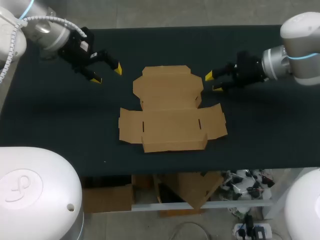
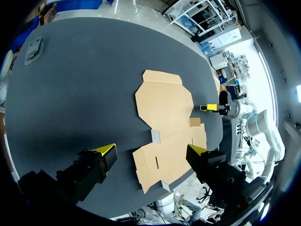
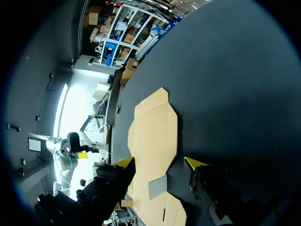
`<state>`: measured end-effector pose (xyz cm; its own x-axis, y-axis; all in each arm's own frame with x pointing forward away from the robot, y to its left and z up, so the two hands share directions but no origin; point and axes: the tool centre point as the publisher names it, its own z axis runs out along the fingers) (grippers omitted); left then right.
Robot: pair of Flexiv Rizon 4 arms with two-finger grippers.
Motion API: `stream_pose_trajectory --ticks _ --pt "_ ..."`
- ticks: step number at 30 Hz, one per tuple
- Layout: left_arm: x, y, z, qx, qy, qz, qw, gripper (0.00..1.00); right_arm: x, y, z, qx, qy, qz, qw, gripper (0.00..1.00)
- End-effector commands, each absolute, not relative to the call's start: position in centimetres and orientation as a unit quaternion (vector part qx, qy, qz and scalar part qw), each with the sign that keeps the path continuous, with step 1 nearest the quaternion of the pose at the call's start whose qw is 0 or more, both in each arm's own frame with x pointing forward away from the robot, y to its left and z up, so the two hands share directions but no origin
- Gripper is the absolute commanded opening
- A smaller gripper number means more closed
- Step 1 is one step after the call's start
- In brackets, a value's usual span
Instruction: Assemble the packaging by folding the flat box into shape, placing the metal phone stand inside, and closing the box properly
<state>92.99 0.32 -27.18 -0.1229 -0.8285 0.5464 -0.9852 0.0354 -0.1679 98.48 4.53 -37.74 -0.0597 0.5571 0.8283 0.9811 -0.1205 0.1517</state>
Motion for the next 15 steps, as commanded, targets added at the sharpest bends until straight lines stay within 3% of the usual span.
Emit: stream_pose_trajectory --ticks 1,15 --pt "93.1 0.4 -27.2 0.644 -0.704 0.256 0.154 1.0 99.4 4.8 -38.5 -0.629 -0.609 -0.399 0.272 0.69" --pt "93.3 0.2 -27.1 0.641 -0.706 0.259 0.154 1.0 100.9 5.7 -39.6 -0.624 -0.61 -0.405 0.274 0.61"
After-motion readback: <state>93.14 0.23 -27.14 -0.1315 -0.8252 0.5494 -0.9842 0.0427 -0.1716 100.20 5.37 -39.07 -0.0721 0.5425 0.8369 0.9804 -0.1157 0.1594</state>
